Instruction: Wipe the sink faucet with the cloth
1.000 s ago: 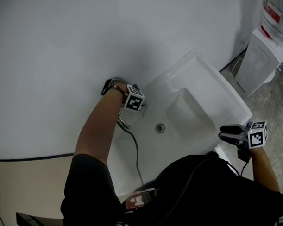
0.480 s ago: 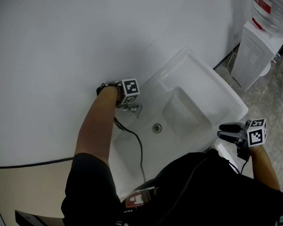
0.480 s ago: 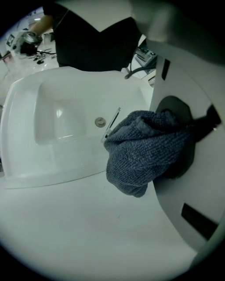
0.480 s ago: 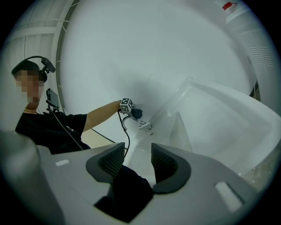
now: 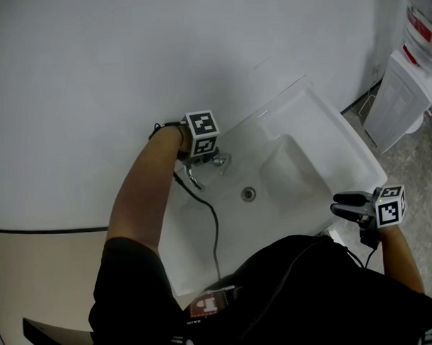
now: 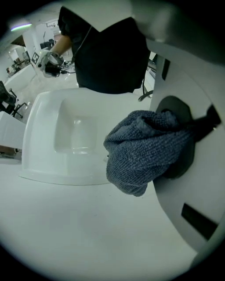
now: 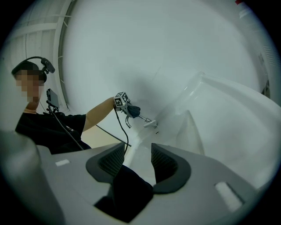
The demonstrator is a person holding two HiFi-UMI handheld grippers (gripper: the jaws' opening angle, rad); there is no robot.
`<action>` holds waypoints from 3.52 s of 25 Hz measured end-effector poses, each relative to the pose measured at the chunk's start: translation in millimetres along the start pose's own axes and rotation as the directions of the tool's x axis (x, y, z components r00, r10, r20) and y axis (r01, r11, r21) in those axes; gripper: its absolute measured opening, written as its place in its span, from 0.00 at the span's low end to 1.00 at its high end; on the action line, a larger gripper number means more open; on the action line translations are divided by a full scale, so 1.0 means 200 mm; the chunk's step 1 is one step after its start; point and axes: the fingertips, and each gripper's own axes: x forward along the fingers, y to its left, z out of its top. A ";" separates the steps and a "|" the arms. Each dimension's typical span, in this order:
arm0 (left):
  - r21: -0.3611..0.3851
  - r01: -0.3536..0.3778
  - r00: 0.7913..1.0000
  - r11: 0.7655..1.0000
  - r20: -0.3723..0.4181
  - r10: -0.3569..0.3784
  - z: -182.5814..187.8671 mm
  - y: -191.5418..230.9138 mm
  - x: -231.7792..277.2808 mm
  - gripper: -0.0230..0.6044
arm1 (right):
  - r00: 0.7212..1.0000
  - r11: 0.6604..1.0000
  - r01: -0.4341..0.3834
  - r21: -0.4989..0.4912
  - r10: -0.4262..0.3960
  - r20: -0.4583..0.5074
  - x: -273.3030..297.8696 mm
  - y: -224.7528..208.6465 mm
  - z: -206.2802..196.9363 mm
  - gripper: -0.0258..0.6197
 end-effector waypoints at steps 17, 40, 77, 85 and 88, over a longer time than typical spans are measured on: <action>-0.205 -0.050 0.807 0.978 0.569 0.160 -0.34 -0.55 0.78 0.07 | 0.988 0.995 -0.059 -0.084 0.046 -0.149 0.52 0.14 -0.05 0.33; -0.557 0.342 -0.301 0.757 0.699 0.649 -1.23 -1.11 0.31 0.07 | 0.947 0.821 -0.321 -0.473 0.278 -0.162 1.21 0.93 0.33 0.28; -0.497 -0.419 0.176 0.760 0.776 0.605 -0.21 0.03 0.22 0.07 | 0.996 0.914 0.074 -0.400 -0.089 -0.019 0.77 0.38 0.27 0.04; -0.400 -0.503 0.329 0.766 0.731 0.597 -0.10 0.33 0.17 0.07 | 0.986 0.905 0.163 -0.392 -0.166 0.025 0.54 0.27 0.28 0.04; -0.323 -0.514 0.388 0.795 0.739 0.551 -0.03 0.31 0.23 0.07 | 0.980 0.906 0.194 -0.377 -0.196 0.034 0.45 0.22 0.27 0.04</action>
